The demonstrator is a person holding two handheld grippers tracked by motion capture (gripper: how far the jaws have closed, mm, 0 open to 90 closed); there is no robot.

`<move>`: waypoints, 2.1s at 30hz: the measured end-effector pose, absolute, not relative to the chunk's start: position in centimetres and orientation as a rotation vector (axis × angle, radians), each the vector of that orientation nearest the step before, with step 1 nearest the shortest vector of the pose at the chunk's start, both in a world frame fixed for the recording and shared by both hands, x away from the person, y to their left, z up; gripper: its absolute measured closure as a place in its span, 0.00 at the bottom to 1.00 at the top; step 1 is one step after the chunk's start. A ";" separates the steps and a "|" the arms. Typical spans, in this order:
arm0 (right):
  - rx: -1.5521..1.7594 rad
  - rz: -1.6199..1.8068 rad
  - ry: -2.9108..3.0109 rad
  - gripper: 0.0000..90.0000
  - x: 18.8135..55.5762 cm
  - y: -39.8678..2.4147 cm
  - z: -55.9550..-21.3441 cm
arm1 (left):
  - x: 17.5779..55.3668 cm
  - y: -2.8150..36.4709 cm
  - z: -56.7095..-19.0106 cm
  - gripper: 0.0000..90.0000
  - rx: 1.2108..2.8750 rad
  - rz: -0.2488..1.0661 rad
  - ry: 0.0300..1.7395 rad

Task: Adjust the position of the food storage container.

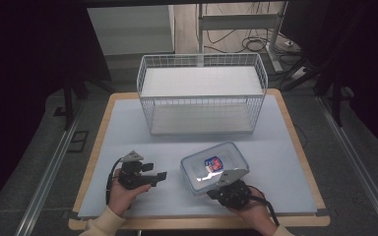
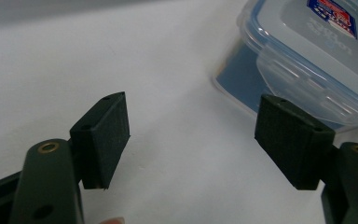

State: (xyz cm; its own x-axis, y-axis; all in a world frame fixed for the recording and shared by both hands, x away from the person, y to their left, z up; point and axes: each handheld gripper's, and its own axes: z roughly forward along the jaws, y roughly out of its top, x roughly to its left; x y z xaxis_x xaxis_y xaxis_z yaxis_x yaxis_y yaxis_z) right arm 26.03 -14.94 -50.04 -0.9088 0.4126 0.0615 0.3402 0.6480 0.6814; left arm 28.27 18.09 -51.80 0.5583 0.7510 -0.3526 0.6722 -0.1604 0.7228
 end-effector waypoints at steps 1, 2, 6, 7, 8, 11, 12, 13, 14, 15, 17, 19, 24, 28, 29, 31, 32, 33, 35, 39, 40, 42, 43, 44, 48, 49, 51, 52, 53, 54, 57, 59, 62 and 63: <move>0.629 1.110 2.757 1.00 26.0 -14.6 -50.1 | 28.3 18.1 -51.8 0.29 1.882 0.109 1.157; 0.621 1.108 2.750 1.00 25.9 -14.2 -50.1 | 28.3 18.1 -51.8 0.29 1.883 0.108 1.156; 0.622 1.111 2.735 1.00 26.2 -13.3 -50.2 | 28.3 18.2 -51.8 0.29 1.880 0.108 1.159; 0.630 1.109 2.733 1.00 26.3 -13.1 -50.3 | 28.3 18.2 -51.8 0.29 1.880 0.107 1.159; 0.627 1.111 2.727 1.00 26.4 -12.9 -50.3 | 28.3 18.2 -51.8 0.29 1.881 0.107 1.158; 0.622 1.107 2.717 1.00 26.5 -12.2 -50.4 | 28.3 18.2 -51.8 0.29 1.880 0.106 1.160; 0.624 1.106 2.715 1.00 26.6 -12.0 -50.4 | 28.3 18.2 -51.8 0.29 1.880 0.106 1.160; 0.625 1.107 2.714 1.00 26.7 -11.8 -50.5 | 28.3 18.2 -51.8 0.29 1.882 0.108 1.157; 0.622 1.108 2.711 1.00 26.7 -11.5 -50.5 | 28.3 18.2 -51.8 0.29 1.882 0.108 1.157; 0.619 1.105 2.704 1.00 26.8 -11.3 -50.5 | 28.3 18.2 -51.9 0.29 1.882 0.108 1.157; 0.616 1.101 2.692 1.00 26.9 -10.8 -50.6 | 28.3 18.2 -51.9 0.29 1.882 0.107 1.159; 0.624 1.100 2.684 1.00 27.0 -10.4 -50.7 | 28.3 18.2 -51.9 0.29 1.884 0.106 1.160; 0.622 1.078 2.663 1.00 27.4 -9.3 -51.1 | 28.3 18.3 -51.9 0.29 1.889 0.109 1.156; 0.628 1.072 2.656 1.00 27.4 -9.1 -51.3 | 28.3 18.2 -51.9 0.29 1.890 0.108 1.156; 0.639 1.103 2.661 1.00 27.4 -9.4 -51.1 | 28.3 18.2 -51.9 0.29 1.891 0.108 1.156; 0.639 1.120 2.663 1.00 27.4 -9.6 -50.9 | 28.3 18.2 -51.9 0.29 1.890 0.107 1.154; 0.631 1.145 2.666 1.00 27.2 -10.0 -50.6 | 28.3 18.2 -51.9 0.29 1.890 0.106 1.153; 0.615 1.186 2.663 1.00 26.6 -10.9 -49.8 | 28.2 18.2 -51.8 0.29 1.886 0.108 1.153; 0.603 1.205 2.659 1.00 26.3 -11.4 -49.5 | 28.2 18.3 -51.8 0.29 1.886 0.111 1.149; 0.636 1.304 2.581 1.00 25.7 -15.3 -47.3 | 28.3 18.5 -51.7 0.29 1.866 0.110 1.164; 0.666 1.324 2.553 1.00 25.8 -16.4 -46.7 | 28.3 18.5 -51.7 0.29 1.866 0.112 1.165; 0.728 1.357 2.504 0.99 26.4 -18.8 -46.0 | 28.3 18.4 -51.6 0.29 1.869 0.114 1.160; 0.798 1.361 2.447 0.99 26.9 -21.3 -45.7 | 28.2 18.3 -51.5 0.28 1.871 0.114 1.157; 0.798 1.361 2.447 0.99 26.9 -21.3 -45.7 | 28.2 18.3 -51.5 0.28 1.871 0.114 1.157; 0.943 1.350 2.373 0.99 28.6 -25.7 -46.3 | 28.3 18.2 -51.5 0.29 1.856 0.122 1.171; 0.978 1.352 2.359 0.99 28.9 -26.3 -46.5 | 28.3 18.2 -51.5 0.29 1.856 0.126 1.171; 1.025 1.343 2.342 0.99 29.5 -27.2 -47.0 | 28.3 18.2 -51.4 0.29 1.854 0.127 1.171; 1.038 1.334 2.339 0.99 29.7 -27.5 -47.1 | 28.3 18.2 -51.4 0.29 1.854 0.127 1.171; 1.038 1.334 2.339 0.99 29.7 -27.5 -47.1 | 28.3 18.3 -51.5 0.29 1.856 0.127 1.170; 1.048 1.332 2.338 0.99 29.9 -27.6 -47.3 | 28.3 18.3 -51.5 0.29 1.856 0.126 1.171; 1.054 1.330 2.343 0.96 30.0 -27.6 -47.4 | 28.4 18.3 -51.5 0.29 1.857 0.124 1.168; 1.044 1.341 2.347 0.78 30.0 -27.5 -47.4 | 28.3 18.3 -51.5 0.29 1.856 0.122 1.165; 1.046 1.342 2.327 0.40 30.0 -27.1 -47.4 | 28.3 18.2 -51.4 0.29 1.844 0.112 1.167; 1.049 1.354 2.328 0.33 30.0 -27.0 -47.3 | 28.3 18.2 -51.3 0.28 1.842 0.115 1.165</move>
State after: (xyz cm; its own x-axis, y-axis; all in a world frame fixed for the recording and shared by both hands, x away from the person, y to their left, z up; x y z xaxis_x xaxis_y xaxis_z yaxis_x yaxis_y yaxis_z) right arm 30.04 -26.98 -47.33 -0.7090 0.6923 0.1341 0.4590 0.3087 0.8331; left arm 28.29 18.20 -51.33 0.5471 0.7523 -0.3671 0.6664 -0.1260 0.7349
